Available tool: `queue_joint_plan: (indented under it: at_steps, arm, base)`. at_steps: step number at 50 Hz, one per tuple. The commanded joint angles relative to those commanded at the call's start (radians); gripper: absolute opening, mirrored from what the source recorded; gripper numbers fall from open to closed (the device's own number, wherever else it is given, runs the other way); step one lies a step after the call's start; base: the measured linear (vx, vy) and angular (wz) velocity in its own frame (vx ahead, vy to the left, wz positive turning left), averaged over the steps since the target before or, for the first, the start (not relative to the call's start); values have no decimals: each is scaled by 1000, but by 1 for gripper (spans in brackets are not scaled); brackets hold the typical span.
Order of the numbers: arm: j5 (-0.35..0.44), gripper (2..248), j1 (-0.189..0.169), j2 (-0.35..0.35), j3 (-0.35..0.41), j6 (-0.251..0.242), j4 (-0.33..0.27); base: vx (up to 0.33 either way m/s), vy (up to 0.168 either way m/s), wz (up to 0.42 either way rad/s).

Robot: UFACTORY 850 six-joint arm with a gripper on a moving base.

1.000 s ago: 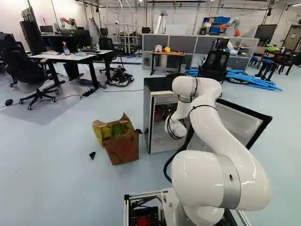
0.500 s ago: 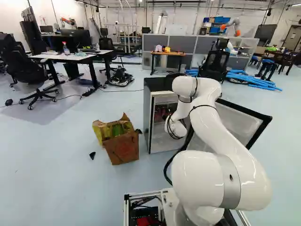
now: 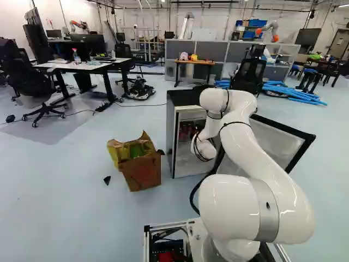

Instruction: Grab a drink from the fridge

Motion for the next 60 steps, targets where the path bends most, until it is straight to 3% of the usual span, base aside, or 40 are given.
queue_joint_plan:
  at_steps: [60]
  arm:
    - [0,171,10,-56,-105,0,0]
  base:
    - [0,0,0]
